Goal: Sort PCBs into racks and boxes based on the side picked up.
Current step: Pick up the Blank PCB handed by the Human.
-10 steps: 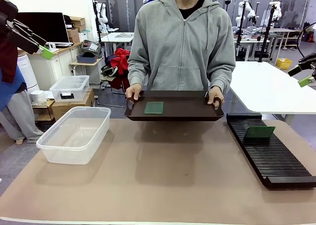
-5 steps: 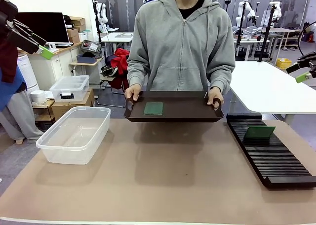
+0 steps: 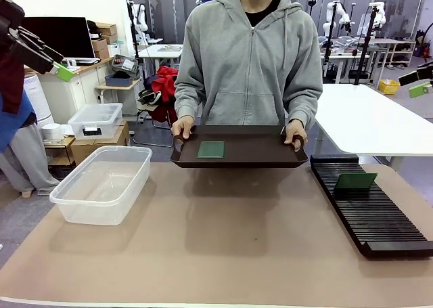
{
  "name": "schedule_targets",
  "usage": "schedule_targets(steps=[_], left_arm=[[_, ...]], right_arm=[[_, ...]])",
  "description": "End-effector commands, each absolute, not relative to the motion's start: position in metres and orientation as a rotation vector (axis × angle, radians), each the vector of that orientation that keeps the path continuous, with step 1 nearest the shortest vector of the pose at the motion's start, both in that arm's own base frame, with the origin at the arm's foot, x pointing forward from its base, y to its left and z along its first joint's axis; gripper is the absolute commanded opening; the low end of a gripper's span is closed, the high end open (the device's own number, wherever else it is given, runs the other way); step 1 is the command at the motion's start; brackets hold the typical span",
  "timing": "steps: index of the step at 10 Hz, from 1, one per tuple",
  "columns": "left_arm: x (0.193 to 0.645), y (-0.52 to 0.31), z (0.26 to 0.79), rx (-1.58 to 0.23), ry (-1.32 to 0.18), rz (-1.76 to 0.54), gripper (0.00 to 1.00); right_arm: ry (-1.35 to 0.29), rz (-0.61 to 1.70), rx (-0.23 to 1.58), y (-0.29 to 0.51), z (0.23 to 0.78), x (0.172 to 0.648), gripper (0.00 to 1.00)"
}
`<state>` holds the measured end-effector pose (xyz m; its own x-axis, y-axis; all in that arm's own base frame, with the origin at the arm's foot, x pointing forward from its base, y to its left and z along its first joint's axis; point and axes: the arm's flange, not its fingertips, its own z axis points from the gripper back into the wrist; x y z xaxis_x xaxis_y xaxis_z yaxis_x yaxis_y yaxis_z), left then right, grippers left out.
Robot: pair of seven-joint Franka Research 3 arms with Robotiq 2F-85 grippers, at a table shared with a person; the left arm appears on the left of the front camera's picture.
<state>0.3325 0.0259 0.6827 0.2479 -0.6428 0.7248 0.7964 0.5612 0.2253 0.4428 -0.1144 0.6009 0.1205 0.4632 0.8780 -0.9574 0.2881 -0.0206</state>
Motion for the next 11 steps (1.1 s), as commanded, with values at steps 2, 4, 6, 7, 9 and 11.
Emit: schedule_targets(steps=[2,4,6,7,9,11], left_arm=[[0.332,0.027,0.681,-0.206,-0.878,-0.987,1.00],[0.332,0.027,0.681,-0.206,-0.878,-0.987,1.00],[0.332,0.027,0.681,-0.206,-0.878,-0.987,1.00],[0.332,0.027,0.681,-0.206,-0.878,-0.987,1.00],[0.332,0.027,0.681,-0.206,-0.878,-0.987,1.00],[0.332,0.027,0.681,-0.206,-0.878,-0.987,1.00]], right_arm=[[-0.943,1.017,0.682,-0.117,0.587,0.440,1.00],[-0.926,0.959,0.687,-0.122,0.582,0.432,1.00],[-0.915,0.911,0.651,-0.128,0.584,0.419,1.00],[-0.898,0.968,0.641,-0.133,0.585,0.412,1.00],[-0.864,0.980,0.614,-0.142,0.591,0.407,1.00],[-0.860,0.970,0.580,-0.145,0.590,0.411,1.00]])
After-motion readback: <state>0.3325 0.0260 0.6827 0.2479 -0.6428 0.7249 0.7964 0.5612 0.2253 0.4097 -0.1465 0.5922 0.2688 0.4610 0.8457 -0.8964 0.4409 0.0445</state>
